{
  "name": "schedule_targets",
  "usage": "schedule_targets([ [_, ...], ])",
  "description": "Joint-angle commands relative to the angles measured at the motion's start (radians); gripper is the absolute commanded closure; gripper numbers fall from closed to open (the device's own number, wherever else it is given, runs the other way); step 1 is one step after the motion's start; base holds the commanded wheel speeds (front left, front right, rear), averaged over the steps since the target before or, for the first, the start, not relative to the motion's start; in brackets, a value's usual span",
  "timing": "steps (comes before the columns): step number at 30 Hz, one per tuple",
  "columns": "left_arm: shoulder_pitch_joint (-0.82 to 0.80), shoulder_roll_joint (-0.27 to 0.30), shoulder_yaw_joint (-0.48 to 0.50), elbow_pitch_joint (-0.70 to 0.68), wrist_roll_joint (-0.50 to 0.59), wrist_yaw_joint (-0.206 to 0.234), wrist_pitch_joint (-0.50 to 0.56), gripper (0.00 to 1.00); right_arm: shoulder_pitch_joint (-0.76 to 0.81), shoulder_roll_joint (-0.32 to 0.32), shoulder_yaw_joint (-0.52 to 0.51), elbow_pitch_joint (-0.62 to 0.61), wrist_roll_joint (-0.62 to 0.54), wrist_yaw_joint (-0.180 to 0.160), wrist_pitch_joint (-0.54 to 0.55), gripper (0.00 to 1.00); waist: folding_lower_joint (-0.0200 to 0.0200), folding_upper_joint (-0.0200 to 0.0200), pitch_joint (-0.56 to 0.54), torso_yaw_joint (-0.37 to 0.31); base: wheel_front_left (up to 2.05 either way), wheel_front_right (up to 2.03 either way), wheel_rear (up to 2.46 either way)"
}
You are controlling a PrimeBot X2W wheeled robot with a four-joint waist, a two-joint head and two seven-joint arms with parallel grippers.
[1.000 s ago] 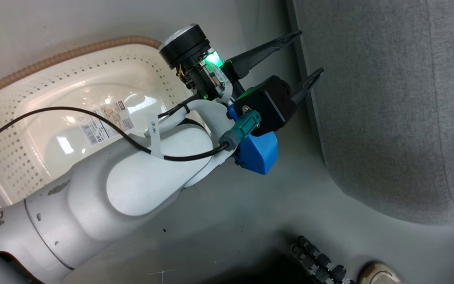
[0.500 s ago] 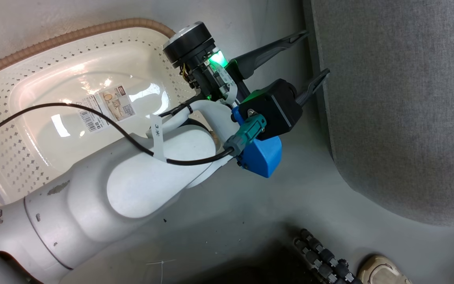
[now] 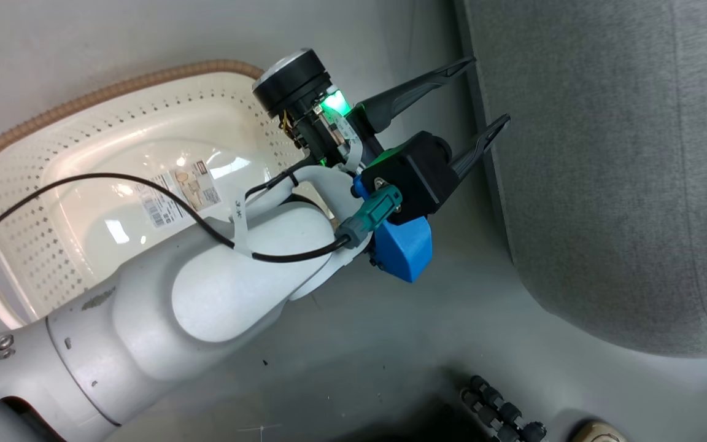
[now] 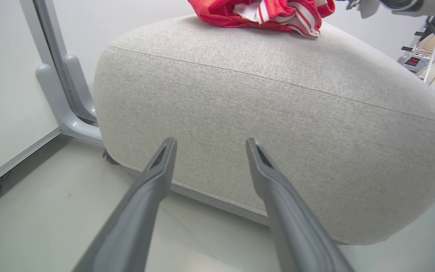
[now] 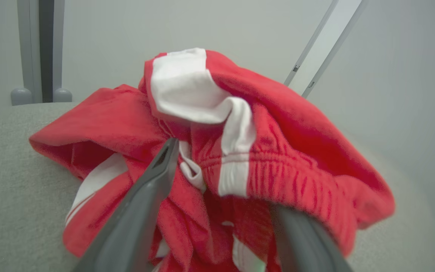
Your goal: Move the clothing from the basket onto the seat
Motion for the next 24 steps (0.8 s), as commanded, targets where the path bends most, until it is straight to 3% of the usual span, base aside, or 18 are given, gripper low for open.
schedule_targets([
  [1,0.014,-0.002,0.0,0.004,-0.007,0.005,-0.011,0.0,0.038,0.012,0.001,-0.008,0.004,-0.001,0.0,0.0,-0.0001,0.0,-0.034,0.003,0.0,0.0,0.0],
  [14,0.184,-0.005,0.096,0.107,-0.113,0.062,-0.17,0.0,0.36,0.032,0.139,-0.199,0.06,-0.001,0.0,0.0,-0.0001,0.0,-0.319,0.046,0.0,0.0,0.0],
  [24,0.381,0.02,0.333,0.046,-0.099,0.125,-0.189,0.0,0.449,0.021,0.294,-0.286,0.062,-0.001,0.0,0.0,-0.0001,0.0,-0.508,0.132,0.0,0.0,0.0],
])
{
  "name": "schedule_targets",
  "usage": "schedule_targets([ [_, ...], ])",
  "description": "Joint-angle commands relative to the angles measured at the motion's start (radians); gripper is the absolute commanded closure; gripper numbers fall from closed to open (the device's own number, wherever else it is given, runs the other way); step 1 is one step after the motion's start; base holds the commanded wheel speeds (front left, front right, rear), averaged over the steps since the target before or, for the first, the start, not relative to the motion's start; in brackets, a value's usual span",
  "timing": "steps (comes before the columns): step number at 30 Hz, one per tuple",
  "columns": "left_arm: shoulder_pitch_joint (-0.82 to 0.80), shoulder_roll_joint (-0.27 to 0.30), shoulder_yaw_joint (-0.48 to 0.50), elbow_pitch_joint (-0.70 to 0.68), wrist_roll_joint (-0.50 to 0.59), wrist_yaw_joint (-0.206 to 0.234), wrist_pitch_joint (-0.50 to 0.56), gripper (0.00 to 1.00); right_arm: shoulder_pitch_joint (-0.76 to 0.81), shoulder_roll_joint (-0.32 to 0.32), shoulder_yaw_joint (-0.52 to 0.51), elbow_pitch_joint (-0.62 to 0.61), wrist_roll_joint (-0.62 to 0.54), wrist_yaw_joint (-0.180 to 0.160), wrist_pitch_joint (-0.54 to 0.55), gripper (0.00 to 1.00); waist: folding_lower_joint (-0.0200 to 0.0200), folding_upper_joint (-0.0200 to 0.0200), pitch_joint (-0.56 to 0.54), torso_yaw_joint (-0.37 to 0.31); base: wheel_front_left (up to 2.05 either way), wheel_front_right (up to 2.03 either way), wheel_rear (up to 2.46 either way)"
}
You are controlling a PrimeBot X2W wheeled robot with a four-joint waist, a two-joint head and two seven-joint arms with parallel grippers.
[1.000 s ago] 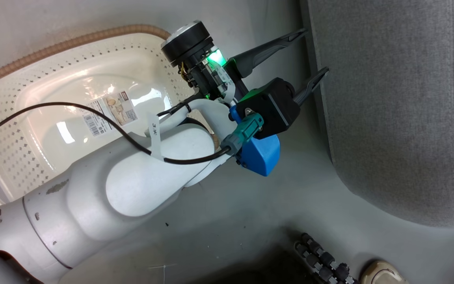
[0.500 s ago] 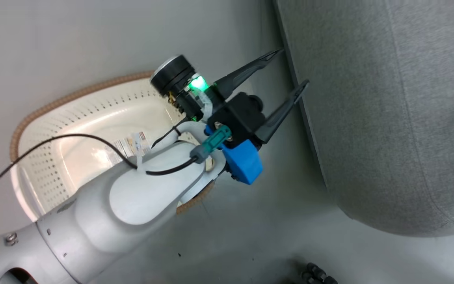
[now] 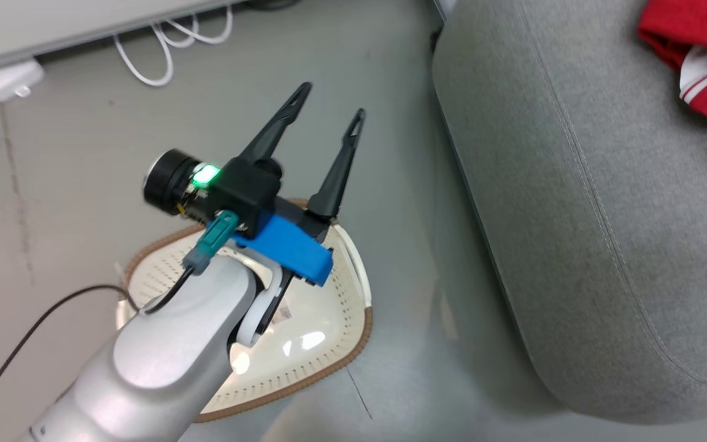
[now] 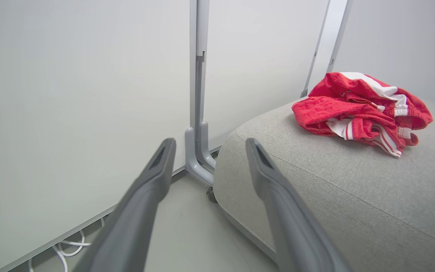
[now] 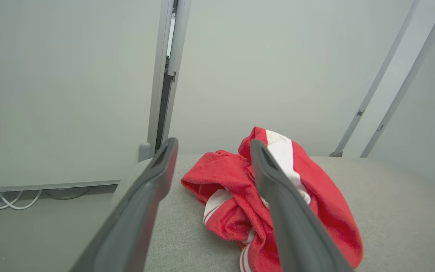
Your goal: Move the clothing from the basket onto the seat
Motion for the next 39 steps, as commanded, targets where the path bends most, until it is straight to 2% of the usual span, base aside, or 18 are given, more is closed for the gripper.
schedule_targets([
  [1,0.043,0.009,0.033,-0.014,0.013,0.006,-0.002,0.0,0.014,0.001,0.021,-0.009,-0.001,0.0,0.0,0.0,0.0003,0.0,-0.075,0.059,0.0,0.0,0.0],
  [9,0.24,0.005,0.272,-0.093,0.112,-0.003,-0.002,0.0,0.042,0.027,0.14,-0.047,-0.011,0.0,0.0,0.0,0.0003,0.0,-0.195,0.148,0.0,0.0,0.0],
  [20,0.498,-0.033,0.518,-0.137,0.222,-0.062,-0.003,0.0,0.127,0.085,0.247,-0.054,-0.007,0.0,0.0,0.0,0.0003,0.0,-0.326,0.226,0.0,0.0,0.0],
  [29,0.685,-0.095,0.676,-0.17,0.292,-0.123,-0.003,0.0,0.246,0.135,0.268,-0.029,0.004,0.0,0.0,0.0,0.0003,0.0,-0.422,0.257,0.0,0.0,0.0],
  [39,0.819,-0.167,0.799,-0.18,0.343,-0.234,-0.003,0.0,0.365,0.186,0.248,-0.021,0.008,0.0,0.0,0.0,0.0003,0.0,-0.481,0.284,0.0,0.0,0.0],
])
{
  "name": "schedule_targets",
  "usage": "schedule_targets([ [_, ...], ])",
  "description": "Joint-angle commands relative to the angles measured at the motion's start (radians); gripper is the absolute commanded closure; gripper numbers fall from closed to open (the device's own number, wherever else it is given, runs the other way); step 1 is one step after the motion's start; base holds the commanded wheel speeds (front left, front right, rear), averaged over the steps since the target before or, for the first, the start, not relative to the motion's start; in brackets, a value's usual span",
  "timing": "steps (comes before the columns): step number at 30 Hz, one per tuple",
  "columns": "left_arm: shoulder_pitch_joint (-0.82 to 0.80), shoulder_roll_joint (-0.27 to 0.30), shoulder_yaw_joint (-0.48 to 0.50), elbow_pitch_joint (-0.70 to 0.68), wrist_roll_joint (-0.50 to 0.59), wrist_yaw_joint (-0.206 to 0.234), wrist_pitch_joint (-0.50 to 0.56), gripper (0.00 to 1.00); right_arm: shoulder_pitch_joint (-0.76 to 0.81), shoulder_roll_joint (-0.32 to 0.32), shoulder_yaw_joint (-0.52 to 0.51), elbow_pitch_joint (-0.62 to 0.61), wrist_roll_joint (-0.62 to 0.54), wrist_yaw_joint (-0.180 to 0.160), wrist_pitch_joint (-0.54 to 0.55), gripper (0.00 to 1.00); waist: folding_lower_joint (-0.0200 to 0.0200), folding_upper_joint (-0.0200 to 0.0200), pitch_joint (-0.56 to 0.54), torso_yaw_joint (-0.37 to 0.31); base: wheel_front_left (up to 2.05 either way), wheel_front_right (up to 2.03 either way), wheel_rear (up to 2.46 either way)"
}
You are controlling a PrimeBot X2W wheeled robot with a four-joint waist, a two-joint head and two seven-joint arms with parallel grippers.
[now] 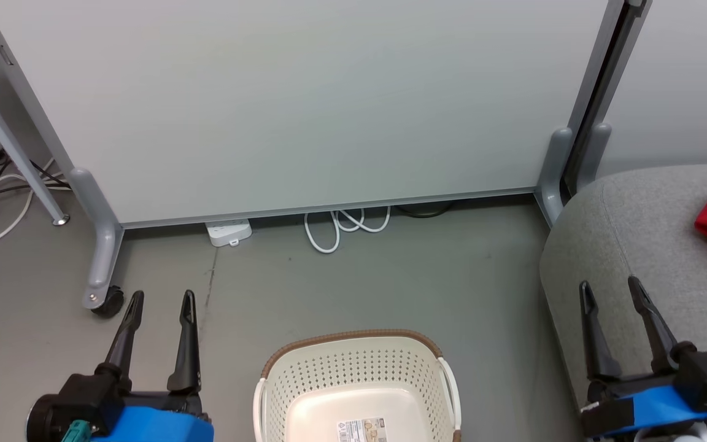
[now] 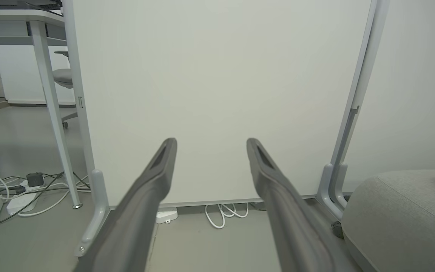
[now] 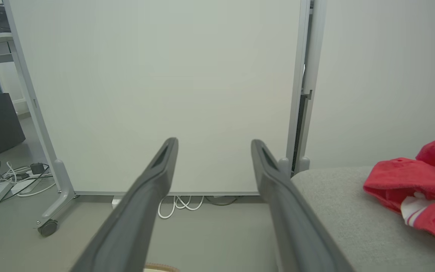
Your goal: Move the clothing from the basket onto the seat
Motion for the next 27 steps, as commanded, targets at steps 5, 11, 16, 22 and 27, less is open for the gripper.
schedule_targets([
  [5,0.046,-0.03,0.043,0.01,0.03,-0.052,-0.003,0.0,0.058,0.024,-0.022,-0.001,0.009,0.0,0.0,0.0,0.0002,0.0,-0.018,0.01,0.0,0.0,0.0],
  [11,0.057,-0.049,0.066,0.026,0.05,-0.078,-0.003,0.0,0.086,0.04,-0.036,0.001,0.01,0.0,0.0,0.0,0.0002,0.0,-0.023,0.011,0.0,0.0,0.0],
  [16,0.058,-0.056,0.075,0.032,0.06,-0.092,-0.003,0.0,0.097,0.051,-0.04,0.003,0.009,0.0,0.0,0.0,0.0002,0.0,-0.025,0.008,0.0,0.0,0.0],
  [22,0.06,-0.06,0.083,0.041,0.065,-0.1,-0.003,0.0,0.107,0.06,-0.043,0.008,0.011,0.0,0.0,0.0,0.0002,0.0,-0.027,0.004,0.0,0.0,0.0],
  [27,0.061,-0.06,0.083,0.047,0.066,-0.101,-0.003,0.0,0.108,0.064,-0.045,0.009,0.008,0.0,0.0,0.0,0.0002,0.0,-0.028,0.001,0.0,0.0,0.0],
])
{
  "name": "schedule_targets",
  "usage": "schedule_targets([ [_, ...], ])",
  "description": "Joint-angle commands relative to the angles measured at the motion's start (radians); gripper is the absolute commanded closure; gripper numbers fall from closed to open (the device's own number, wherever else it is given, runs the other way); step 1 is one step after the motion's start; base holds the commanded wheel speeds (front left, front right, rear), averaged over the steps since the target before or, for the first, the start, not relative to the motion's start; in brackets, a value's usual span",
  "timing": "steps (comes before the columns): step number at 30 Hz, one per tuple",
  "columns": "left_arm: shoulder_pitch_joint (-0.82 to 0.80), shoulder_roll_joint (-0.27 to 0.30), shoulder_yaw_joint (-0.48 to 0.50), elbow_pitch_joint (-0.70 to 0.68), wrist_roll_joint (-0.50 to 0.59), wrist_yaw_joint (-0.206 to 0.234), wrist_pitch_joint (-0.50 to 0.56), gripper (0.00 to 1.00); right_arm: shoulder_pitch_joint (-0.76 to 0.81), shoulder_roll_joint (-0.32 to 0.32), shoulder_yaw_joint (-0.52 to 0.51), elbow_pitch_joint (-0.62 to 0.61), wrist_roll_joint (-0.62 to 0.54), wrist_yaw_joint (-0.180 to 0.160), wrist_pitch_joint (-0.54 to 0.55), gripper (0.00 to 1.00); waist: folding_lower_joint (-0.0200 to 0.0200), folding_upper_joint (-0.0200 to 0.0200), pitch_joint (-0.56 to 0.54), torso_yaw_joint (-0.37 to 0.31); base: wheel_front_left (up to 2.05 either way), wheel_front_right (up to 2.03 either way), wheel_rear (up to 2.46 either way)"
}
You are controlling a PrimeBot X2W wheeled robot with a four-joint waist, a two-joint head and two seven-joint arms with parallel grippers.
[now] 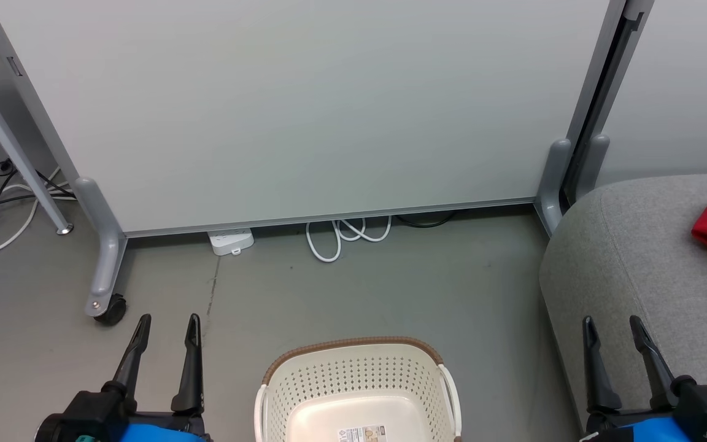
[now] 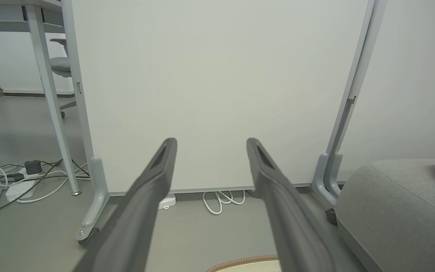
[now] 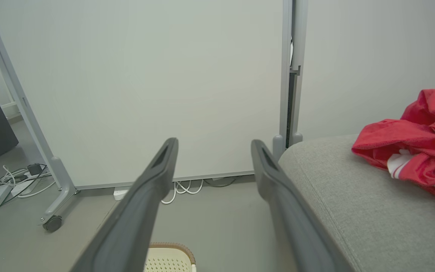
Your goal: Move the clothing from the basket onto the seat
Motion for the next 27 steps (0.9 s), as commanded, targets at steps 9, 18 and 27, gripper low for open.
schedule_targets([
  [9,0.005,0.002,-0.009,0.011,-0.001,0.011,-0.003,0.0,0.011,0.006,-0.002,0.004,-0.003,0.0,0.0,0.0,0.0,-0.0001,0.0,0.0,0.0,0.0,0.0],
  [18,0.022,-0.006,0.003,0.068,-0.048,0.009,0.021,1.0,0.001,0.005,-0.007,0.06,0.05,0.0,0.016,1.0,0.0,-0.0001,0.001,-0.002,0.0,0.0,0.0],
  [27,0.009,-0.005,0.021,0.068,-0.222,0.004,0.065,1.0,-0.019,0.007,-0.012,0.062,0.23,0.0,0.061,1.0,0.0,-0.0001,0.004,-0.005,0.0,0.0,0.0],
])
